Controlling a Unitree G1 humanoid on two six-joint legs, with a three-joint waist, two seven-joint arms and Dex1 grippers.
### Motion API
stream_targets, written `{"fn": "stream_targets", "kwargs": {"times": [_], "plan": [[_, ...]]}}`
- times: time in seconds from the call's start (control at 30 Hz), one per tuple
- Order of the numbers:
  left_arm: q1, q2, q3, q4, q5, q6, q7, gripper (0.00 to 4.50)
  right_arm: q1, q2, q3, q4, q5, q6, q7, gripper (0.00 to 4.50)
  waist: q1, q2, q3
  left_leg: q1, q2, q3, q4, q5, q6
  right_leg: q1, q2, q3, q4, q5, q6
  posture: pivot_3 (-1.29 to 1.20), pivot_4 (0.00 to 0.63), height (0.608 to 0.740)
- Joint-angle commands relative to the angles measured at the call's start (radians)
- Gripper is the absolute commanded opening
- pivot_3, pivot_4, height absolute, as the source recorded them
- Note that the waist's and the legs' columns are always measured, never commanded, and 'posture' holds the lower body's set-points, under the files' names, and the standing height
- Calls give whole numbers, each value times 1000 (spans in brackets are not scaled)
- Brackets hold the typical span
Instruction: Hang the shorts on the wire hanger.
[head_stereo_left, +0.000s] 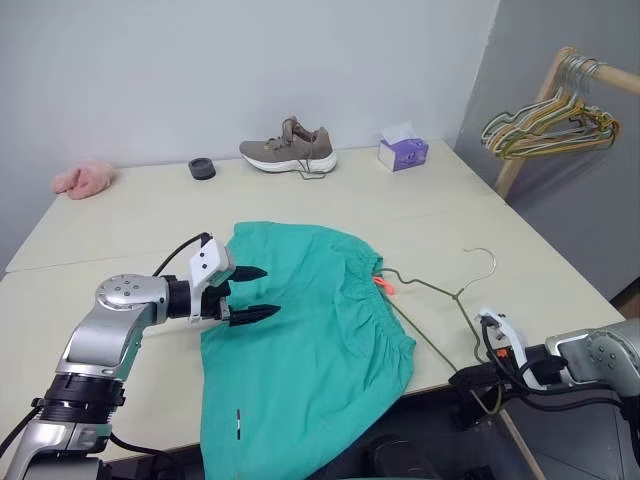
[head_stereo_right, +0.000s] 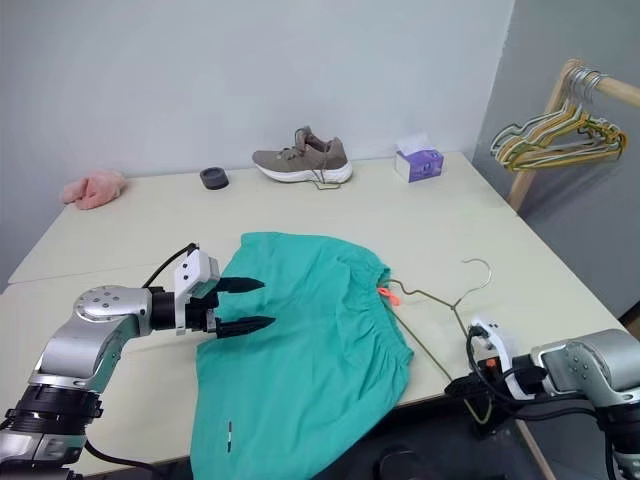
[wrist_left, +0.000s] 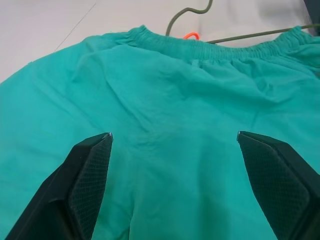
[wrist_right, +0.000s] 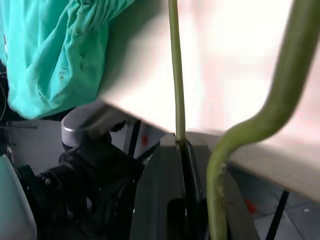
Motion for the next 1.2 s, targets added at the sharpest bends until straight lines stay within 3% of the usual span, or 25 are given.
{"fn": "stream_targets", "kwargs": {"times": [0.03, 0.2, 0.67, 1.2], "plan": [[-31, 12, 63, 33, -2, -20, 44, 4225, -15, -76, 24, -19, -4, -69, 80, 0, 0, 1, 0, 0, 0, 0, 0, 0, 0, 0, 0, 0, 0, 0, 0, -204, 0, 740], [-60, 10, 94, 65, -31, 13, 55, 4225, 0, -169, 64, -53, -2, -143, 175, 0, 1, 0, 0, 0, 0, 0, 0, 0, 0, 0, 0, -1, 0, 0, 0, -205, 0, 740], [-93, 13, 94, 98, -50, 50, 45, 4225, -127, -31, 102, 138, -110, -130, 56, 0, 0, 1, 0, 0, 0, 1, 0, 0, 0, -1, 0, 0, 0, 0, 0, -199, 0, 740], [-75, 9, 90, 85, -47, 40, 45, 4225, -138, -44, 143, 34, -58, -91, 145, 0, 0, 0, 0, 0, 0, -1, 0, 0, 0, 0, 0, 0, 0, 0, 0, -192, 0, 740]]}}
